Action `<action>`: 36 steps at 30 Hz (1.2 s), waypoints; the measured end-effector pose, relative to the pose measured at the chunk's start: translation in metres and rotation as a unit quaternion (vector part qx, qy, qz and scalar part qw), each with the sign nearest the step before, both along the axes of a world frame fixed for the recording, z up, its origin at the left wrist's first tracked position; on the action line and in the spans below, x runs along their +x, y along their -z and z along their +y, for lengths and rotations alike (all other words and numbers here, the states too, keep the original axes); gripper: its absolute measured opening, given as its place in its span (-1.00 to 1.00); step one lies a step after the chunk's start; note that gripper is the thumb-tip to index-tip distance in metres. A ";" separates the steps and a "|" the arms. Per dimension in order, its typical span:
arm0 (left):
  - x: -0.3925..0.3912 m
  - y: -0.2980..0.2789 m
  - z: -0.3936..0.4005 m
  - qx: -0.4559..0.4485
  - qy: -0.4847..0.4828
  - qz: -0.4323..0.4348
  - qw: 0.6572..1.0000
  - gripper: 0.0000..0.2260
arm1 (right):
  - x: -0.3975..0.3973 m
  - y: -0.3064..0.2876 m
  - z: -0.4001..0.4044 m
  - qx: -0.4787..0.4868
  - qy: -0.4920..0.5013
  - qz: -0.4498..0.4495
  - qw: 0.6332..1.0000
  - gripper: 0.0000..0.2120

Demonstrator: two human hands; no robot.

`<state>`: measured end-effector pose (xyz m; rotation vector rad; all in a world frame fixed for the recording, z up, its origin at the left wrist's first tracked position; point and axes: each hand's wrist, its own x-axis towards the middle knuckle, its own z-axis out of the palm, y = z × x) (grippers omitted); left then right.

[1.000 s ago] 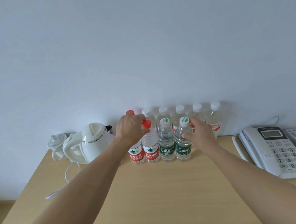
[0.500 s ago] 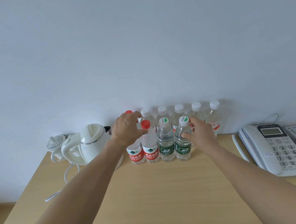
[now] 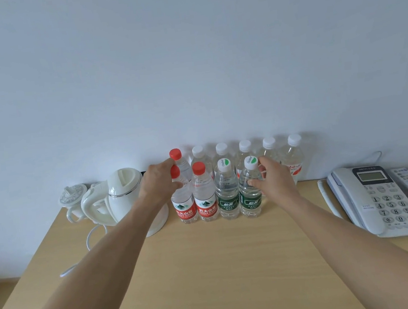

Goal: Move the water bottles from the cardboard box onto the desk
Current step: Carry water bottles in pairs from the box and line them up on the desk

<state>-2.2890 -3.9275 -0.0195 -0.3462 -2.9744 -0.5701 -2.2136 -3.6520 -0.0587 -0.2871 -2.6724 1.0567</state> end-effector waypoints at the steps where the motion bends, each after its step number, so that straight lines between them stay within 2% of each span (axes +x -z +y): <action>1: 0.000 0.000 0.000 -0.001 0.000 0.001 1.000 -0.69 | 0.000 0.000 0.000 -0.002 0.000 0.001 1.000 -0.68; 12: 0.004 -0.001 0.000 -0.016 0.001 -0.012 1.000 -0.68 | 0.003 0.000 -0.002 0.012 0.007 -0.010 1.000 -0.68; 16: 0.005 -0.005 0.002 -0.054 -0.003 -0.015 0.998 -0.66 | 0.004 -0.006 -0.003 0.026 0.016 -0.022 0.999 -0.67; 21: 0.008 -0.016 0.008 -0.111 -0.009 0.028 0.993 -0.56 | 0.004 -0.014 -0.006 0.053 0.023 -0.054 0.997 -0.64; 24: 0.007 -0.022 0.012 -0.126 0.000 0.059 0.990 -0.60 | 0.004 -0.019 -0.008 0.060 0.027 -0.073 0.995 -0.63; 31: 0.004 -0.040 0.039 -0.122 0.062 0.112 0.984 -0.62 | 0.010 -0.029 -0.010 0.074 0.042 -0.066 0.994 -0.66; 36: 0.003 -0.051 0.074 -0.141 0.123 0.125 0.974 -0.63 | 0.020 -0.038 -0.008 0.049 0.074 -0.042 0.995 -0.62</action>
